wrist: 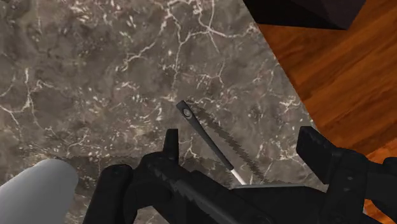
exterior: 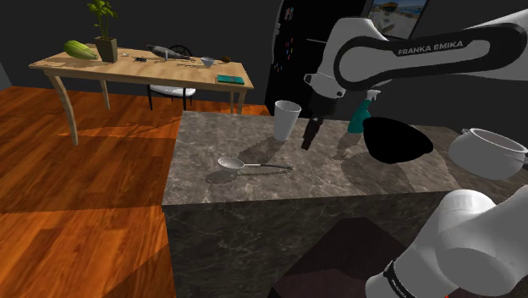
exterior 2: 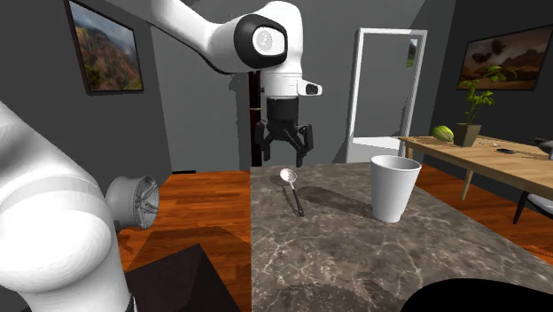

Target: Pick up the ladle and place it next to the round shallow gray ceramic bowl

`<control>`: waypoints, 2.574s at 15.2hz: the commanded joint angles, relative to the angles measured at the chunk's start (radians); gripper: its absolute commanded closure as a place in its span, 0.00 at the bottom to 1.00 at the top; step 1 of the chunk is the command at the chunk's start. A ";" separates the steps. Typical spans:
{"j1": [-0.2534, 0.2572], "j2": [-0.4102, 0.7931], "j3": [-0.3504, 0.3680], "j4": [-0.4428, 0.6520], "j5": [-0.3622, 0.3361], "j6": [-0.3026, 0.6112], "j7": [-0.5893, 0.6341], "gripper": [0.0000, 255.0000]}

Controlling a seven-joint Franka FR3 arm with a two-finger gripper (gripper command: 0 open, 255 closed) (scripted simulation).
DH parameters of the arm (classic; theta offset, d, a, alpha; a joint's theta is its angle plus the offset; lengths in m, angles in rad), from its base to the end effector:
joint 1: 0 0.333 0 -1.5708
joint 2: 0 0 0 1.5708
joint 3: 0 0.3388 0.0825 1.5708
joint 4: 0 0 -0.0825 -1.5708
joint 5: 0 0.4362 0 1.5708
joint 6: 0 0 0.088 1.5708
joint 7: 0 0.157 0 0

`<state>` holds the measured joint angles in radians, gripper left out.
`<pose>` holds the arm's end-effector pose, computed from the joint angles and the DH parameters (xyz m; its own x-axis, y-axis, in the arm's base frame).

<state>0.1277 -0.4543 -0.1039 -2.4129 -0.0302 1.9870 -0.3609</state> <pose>0.4531 0.0079 0.4295 0.9181 0.3950 0.0311 0.3954 -0.9185 -0.0071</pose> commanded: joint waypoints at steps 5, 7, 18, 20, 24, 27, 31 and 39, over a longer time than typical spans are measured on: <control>0.073 0.204 0.004 0.057 -0.019 0.176 -0.206 0.00; 0.094 0.268 0.010 0.079 -0.025 0.228 -0.270 0.00; 0.138 0.477 0.038 0.125 -0.045 0.420 -0.431 0.00; 0.137 0.503 0.037 0.118 -0.045 0.453 -0.431 0.00; 0.137 0.503 0.037 0.118 -0.045 0.453 -0.431 0.00; 0.137 0.503 0.037 0.118 -0.045 0.453 -0.431 0.00; 0.137 0.503 0.037 0.118 -0.045 0.453 -0.431 1.00; 0.137 0.494 0.037 0.122 -0.044 0.439 -0.431 1.00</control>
<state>0.2650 0.0439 -0.0664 -2.2937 -0.0749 2.4331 -0.7915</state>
